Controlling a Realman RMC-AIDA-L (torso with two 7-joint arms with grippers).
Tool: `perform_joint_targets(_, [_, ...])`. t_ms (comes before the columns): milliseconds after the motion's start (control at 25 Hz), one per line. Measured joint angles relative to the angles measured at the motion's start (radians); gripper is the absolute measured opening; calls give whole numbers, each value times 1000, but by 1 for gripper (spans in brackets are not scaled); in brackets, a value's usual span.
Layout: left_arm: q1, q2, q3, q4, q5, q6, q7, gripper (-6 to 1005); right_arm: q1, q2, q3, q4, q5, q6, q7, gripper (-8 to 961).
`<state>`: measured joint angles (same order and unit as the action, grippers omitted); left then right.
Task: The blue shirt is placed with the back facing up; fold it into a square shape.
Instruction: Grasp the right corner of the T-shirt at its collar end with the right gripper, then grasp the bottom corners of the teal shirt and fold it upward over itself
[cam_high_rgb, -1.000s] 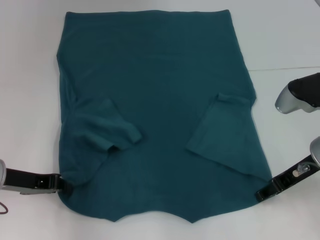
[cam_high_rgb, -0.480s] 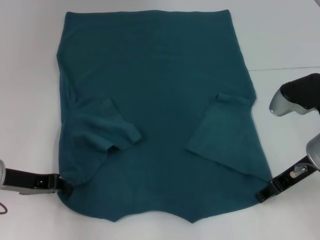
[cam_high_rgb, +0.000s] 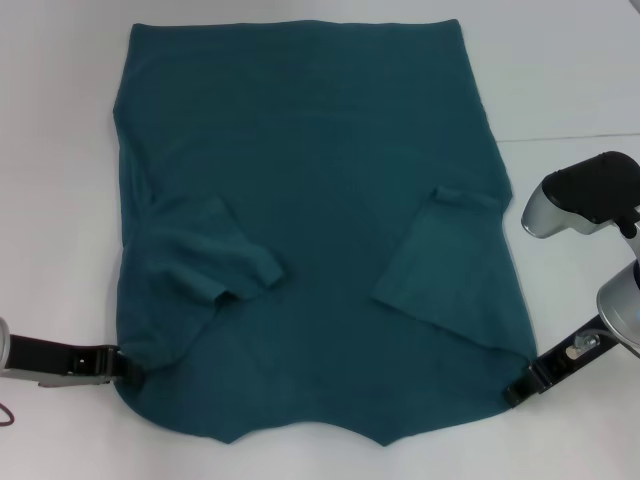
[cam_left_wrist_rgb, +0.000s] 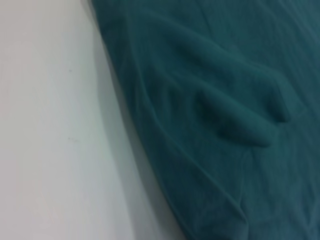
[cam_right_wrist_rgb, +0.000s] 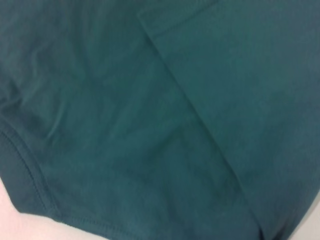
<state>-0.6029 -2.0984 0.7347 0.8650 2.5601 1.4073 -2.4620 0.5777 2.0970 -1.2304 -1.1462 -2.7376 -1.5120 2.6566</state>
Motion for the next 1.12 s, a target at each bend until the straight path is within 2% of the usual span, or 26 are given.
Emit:
perform_joint_targets(200, [0,0,0,0,-1,1,0,44,-1,-1,1,0,13,16,-7,641])
perform_joint_targets(760, [0,2,-2,-3,-3,7,1,44,0,-5,9,0,43,4,-42,61])
perform_joint_targets(920, [-6,10,-15,-3,2,52,3,44,1,-4,5,-11,54,-61,-74,61])
perform_joint_targets(1120, [-2,24,-26,2,6,181,4,43,2,-6,12,-26,118,-204,-137,61])
